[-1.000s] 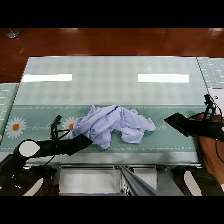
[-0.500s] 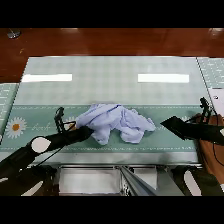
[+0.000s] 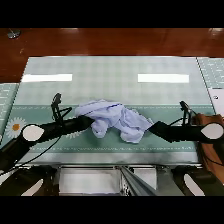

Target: Fold the shirts.

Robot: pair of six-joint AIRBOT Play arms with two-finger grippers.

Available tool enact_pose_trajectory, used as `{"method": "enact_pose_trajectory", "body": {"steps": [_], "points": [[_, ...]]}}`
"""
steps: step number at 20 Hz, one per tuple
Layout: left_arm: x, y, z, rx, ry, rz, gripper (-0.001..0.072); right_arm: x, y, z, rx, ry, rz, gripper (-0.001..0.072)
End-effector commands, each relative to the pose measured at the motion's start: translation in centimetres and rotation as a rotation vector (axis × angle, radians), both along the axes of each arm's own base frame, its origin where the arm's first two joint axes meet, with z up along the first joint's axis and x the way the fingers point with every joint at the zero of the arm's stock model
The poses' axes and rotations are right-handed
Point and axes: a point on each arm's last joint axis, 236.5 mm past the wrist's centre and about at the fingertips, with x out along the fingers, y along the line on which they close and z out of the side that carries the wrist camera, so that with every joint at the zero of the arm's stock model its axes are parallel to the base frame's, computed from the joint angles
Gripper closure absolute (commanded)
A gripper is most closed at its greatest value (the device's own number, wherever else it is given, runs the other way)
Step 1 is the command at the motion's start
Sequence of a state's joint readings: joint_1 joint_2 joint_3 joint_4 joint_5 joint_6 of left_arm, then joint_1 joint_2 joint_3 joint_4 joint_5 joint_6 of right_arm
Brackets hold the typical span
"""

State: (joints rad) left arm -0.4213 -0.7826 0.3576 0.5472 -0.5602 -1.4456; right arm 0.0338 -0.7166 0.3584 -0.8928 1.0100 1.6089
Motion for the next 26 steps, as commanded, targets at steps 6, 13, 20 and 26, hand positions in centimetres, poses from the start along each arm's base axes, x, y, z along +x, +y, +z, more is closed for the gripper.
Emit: {"method": "enact_pose_trajectory", "body": {"steps": [6,13,20,26], "points": [[-1.0,-0.1,0.0,0.018,0.010,-0.073,0.0685,5.0,3.6,-4.3,-0.007,0.068,-0.019,0.0095],[-1.0,0.0,-0.1,0.022,0.010,-0.078,0.0684,9.7,4.9,-2.9,-0.003,0.001,0.052,0.0689],[8.2,6.9,14.2,-0.004,-0.289,0.037,0.0684,20.6,0.5,17.9,-0.121,-0.473,0.108,0.0690],[8.2,10.2,36.9,0.011,-0.765,0.061,0.0684,17.2,1.5,43.8,-0.166,-1.043,0.178,0.0690]]}}
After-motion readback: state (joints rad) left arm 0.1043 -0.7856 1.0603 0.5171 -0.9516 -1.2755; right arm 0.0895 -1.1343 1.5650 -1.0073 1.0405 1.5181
